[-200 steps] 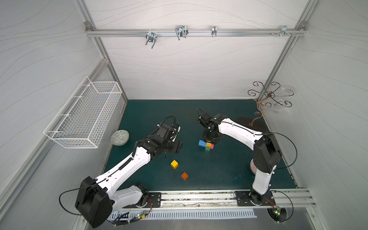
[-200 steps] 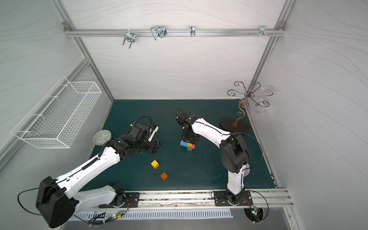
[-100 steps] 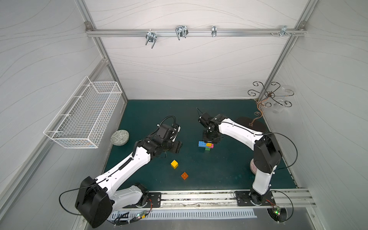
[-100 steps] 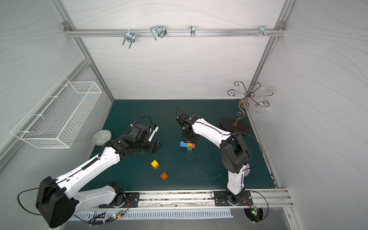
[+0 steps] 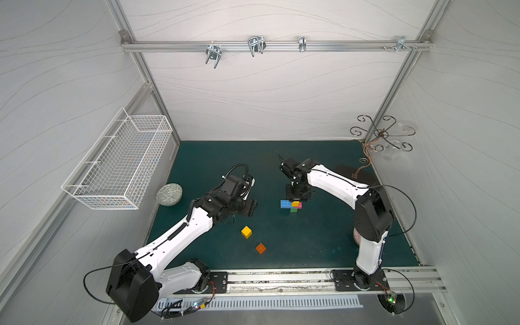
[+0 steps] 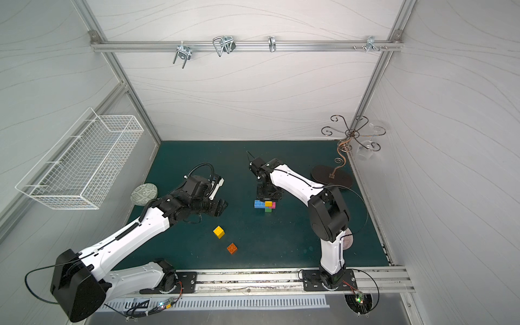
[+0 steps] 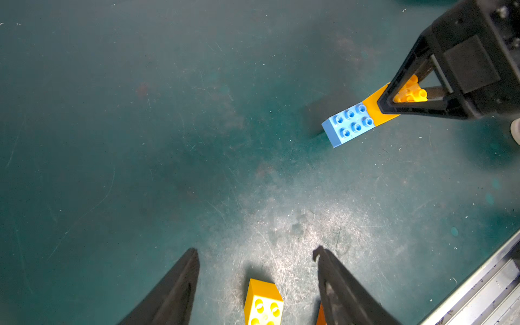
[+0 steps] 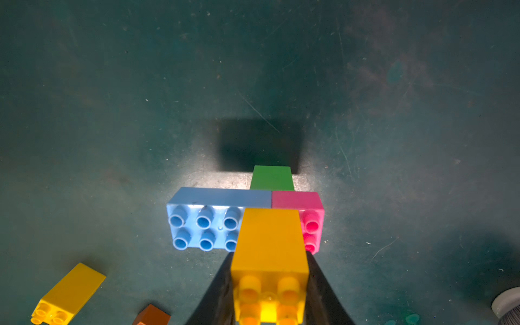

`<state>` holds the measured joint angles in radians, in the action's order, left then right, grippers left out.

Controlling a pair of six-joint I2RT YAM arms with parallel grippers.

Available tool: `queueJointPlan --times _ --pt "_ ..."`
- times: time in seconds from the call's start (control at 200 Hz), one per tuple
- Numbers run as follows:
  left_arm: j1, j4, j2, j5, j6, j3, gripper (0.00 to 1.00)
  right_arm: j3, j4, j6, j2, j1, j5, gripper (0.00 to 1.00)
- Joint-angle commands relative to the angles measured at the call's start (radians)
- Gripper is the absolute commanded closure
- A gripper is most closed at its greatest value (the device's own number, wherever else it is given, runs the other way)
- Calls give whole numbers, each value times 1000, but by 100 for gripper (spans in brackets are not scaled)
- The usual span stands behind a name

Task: Assemble the number 4 with lego
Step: Assemble the lego brick with the lego brick.

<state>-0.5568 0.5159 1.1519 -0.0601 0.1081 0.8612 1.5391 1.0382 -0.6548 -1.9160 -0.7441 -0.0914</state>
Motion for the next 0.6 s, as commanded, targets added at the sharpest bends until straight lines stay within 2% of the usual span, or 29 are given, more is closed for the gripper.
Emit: queueJointPlan --times 0.0,0.365,0.595 --pt "6 -28 -24 6 5 6 31 -108 -30 22 -123 -14 68 100" --pt "6 -28 -33 14 7 2 31 -88 -36 15 -53 -18 49 100" --pt "7 -28 -35 17 6 2 31 -72 -30 16 -33 -18 44 91"
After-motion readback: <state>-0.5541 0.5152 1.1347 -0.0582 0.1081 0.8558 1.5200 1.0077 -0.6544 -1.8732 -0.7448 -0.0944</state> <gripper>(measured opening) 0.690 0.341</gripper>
